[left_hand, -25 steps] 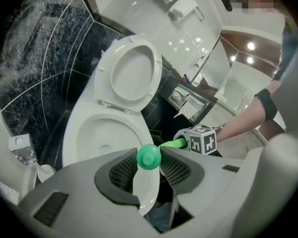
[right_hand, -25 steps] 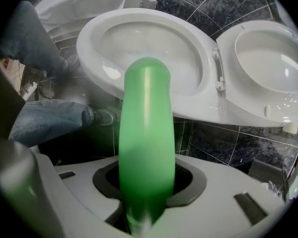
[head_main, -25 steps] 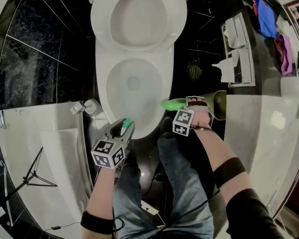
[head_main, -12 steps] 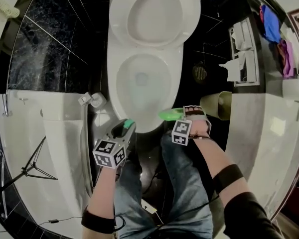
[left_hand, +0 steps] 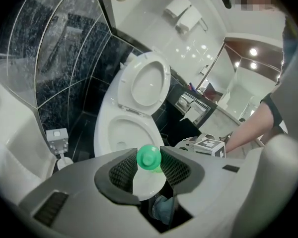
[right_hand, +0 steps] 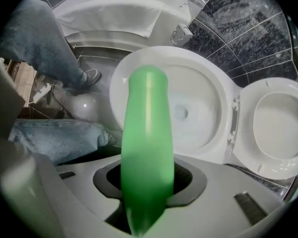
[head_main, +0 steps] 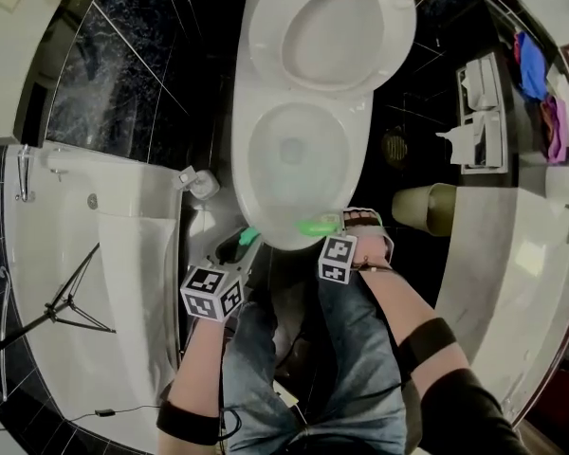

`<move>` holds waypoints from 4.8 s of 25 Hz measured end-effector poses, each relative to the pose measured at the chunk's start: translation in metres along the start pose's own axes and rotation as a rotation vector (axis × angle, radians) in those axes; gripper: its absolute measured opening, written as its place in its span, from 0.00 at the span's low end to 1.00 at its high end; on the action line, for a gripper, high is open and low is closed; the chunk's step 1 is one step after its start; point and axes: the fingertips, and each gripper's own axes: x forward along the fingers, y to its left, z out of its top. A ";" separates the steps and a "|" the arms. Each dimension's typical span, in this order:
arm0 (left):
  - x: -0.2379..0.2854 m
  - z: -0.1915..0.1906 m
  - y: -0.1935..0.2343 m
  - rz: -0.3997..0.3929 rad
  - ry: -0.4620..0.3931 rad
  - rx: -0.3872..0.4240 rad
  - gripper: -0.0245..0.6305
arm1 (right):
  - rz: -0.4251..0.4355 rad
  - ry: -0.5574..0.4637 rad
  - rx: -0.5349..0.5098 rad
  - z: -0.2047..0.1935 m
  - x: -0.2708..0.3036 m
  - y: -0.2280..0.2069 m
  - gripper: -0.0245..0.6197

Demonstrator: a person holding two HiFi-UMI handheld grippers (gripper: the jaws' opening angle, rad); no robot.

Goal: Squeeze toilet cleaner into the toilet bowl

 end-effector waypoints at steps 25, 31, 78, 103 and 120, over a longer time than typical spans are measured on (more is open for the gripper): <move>-0.076 0.104 -0.045 0.029 -0.046 0.062 0.27 | 0.026 -0.601 0.725 0.051 -0.164 -0.090 0.32; -0.101 0.148 -0.076 0.029 -0.091 0.079 0.27 | -0.023 -0.900 0.853 0.043 -0.271 -0.138 0.32; -0.290 0.305 -0.307 0.015 -0.365 0.378 0.27 | -0.145 -1.541 0.937 -0.085 -0.637 -0.110 0.33; -0.322 0.305 -0.312 -0.062 -0.360 0.424 0.27 | -0.153 -1.461 0.971 -0.074 -0.640 -0.074 0.33; -0.339 0.322 -0.330 -0.311 -0.322 0.557 0.27 | 0.020 -1.441 0.726 -0.043 -0.652 -0.071 0.33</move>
